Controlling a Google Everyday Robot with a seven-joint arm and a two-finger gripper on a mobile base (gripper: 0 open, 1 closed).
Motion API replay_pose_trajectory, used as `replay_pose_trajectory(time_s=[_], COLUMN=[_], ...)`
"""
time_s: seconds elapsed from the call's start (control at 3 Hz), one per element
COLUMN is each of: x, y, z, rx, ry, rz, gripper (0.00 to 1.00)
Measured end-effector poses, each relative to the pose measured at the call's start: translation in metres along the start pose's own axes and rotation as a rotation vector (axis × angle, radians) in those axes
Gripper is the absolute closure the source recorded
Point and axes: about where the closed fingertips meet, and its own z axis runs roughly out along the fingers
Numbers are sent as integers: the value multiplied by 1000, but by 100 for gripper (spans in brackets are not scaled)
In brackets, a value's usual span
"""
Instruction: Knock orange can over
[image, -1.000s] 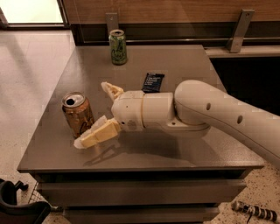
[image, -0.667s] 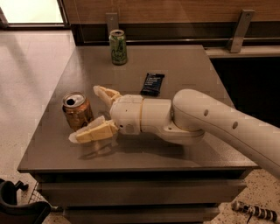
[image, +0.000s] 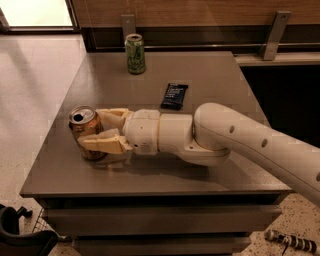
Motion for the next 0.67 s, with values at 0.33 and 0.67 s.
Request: replay_pose_trajectory(time_s=[0.33,0.67], x=[-1,-2], y=[2,3], z=[2,3], rx=[-5,-7], ry=[0,-1], rz=[-2,-3], gripper=[93,100])
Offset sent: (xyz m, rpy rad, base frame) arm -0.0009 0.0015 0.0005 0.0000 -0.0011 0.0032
